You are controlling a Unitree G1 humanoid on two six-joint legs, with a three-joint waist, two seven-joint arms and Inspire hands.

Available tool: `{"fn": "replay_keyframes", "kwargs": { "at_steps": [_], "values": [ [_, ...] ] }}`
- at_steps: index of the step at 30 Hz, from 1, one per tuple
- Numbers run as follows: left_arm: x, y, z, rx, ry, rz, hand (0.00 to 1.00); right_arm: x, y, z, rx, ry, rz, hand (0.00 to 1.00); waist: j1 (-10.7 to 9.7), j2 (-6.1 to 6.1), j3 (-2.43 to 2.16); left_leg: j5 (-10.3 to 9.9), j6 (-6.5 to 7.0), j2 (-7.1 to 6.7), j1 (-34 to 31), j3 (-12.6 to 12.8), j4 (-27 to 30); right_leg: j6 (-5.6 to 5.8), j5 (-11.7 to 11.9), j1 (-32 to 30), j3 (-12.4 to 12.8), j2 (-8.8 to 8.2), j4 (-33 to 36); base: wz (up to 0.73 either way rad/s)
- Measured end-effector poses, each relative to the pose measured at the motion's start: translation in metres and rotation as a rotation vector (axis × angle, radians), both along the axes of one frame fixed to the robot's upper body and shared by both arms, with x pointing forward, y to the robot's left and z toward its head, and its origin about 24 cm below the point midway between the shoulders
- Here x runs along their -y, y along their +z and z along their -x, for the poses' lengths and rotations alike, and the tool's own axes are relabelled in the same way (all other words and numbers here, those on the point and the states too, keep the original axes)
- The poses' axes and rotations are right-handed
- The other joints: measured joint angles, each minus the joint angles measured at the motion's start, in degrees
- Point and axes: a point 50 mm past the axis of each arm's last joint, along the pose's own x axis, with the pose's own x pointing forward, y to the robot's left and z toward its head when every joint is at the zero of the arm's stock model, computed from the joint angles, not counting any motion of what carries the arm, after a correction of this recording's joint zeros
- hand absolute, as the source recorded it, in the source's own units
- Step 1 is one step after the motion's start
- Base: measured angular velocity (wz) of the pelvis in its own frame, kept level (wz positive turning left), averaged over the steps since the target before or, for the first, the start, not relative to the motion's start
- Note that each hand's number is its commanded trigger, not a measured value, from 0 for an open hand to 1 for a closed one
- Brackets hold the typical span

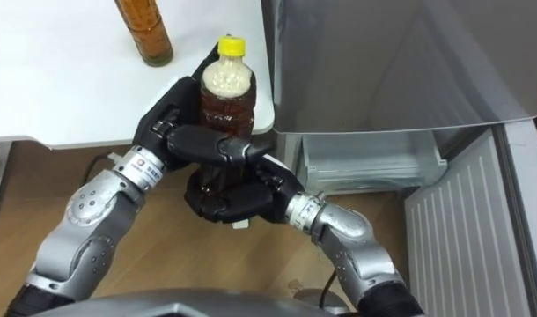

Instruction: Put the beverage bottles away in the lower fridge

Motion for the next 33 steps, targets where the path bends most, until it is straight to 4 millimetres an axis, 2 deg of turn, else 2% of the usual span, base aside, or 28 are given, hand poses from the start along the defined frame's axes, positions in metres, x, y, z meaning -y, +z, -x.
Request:
{"fn": "replay_keyframes", "kwargs": {
  "at_steps": [3,5,7,10,13,16,19,24,28,33],
  "values": [
    [-0.007,0.010,-0.002,0.043,0.018,-0.004,0.00,0.000,0.003,-0.002,0.023,-0.002,-0.024,1.00,0.20,-0.08,0.02,0.00,0.01,0.11,-0.01,0.13,0.06,0.00,0.00,-0.13,0.25,-0.05,-0.01,0.00],
    [-0.017,0.030,-0.005,0.133,0.046,-0.010,0.00,0.004,0.005,-0.002,0.033,-0.012,-0.028,1.00,0.14,-0.23,0.07,0.00,0.01,0.15,-0.05,0.06,0.04,0.01,0.00,-0.03,0.33,-0.02,-0.08,0.00],
    [-0.030,0.077,-0.004,0.380,0.122,0.059,0.00,0.015,-0.006,0.009,-0.027,-0.058,0.002,1.00,0.37,-0.49,-0.05,-0.01,0.02,-0.08,0.07,-0.04,-0.05,0.05,-0.03,0.17,-0.02,-0.10,-0.09,0.06],
    [-0.037,0.117,0.003,0.601,0.162,0.188,0.00,0.032,-0.020,0.029,-0.117,-0.081,0.068,1.00,1.78,-0.27,0.08,-0.01,0.03,-0.08,0.56,0.10,-0.08,0.17,-0.10,0.30,0.01,-0.25,-0.08,-0.03],
    [-0.036,0.120,0.004,0.615,0.167,0.234,0.00,0.038,-0.028,0.042,-0.186,-0.101,0.102,1.00,2.96,0.01,0.26,-0.01,0.04,-0.13,1.04,0.24,-0.51,0.34,-0.26,0.66,0.42,-0.25,-0.07,-0.05],
    [-0.035,0.121,0.005,0.618,0.167,0.241,0.00,0.037,-0.030,0.044,-0.203,-0.106,0.106,1.00,3.31,0.13,0.17,-0.02,0.05,-0.31,0.88,0.24,-0.65,0.29,-0.32,0.52,1.18,0.00,-0.07,-0.02],
    [-0.038,0.130,0.008,0.663,0.185,0.251,0.00,0.037,-0.030,0.043,-0.203,-0.115,0.110,1.00,4.12,0.61,-0.28,0.00,0.03,-0.26,1.35,0.39,-0.86,0.26,-0.32,0.53,1.21,0.12,0.00,-0.04],
    [-0.048,0.140,0.013,0.735,0.238,0.230,0.00,0.037,-0.031,0.043,-0.209,-0.138,0.117,1.00,5.28,1.06,-0.70,0.04,0.00,-0.25,2.26,0.30,-0.89,0.23,-0.32,1.00,1.15,0.07,0.06,-0.01],
    [-0.058,0.141,0.013,0.744,0.328,0.206,0.00,0.037,-0.032,0.046,-0.215,-0.148,0.119,1.00,6.27,0.39,-0.40,0.04,0.00,-0.27,3.25,0.19,-1.04,0.28,-0.36,2.07,1.14,0.06,-0.14,0.01],
    [-0.074,0.146,0.015,0.769,0.450,0.207,0.00,0.041,-0.033,0.047,-0.215,-0.159,0.137,1.00,7.13,-0.30,-0.59,0.03,0.01,-0.34,3.06,0.22,-1.35,0.35,-0.43,2.14,1.25,0.11,-0.20,0.00]
  ]
}}
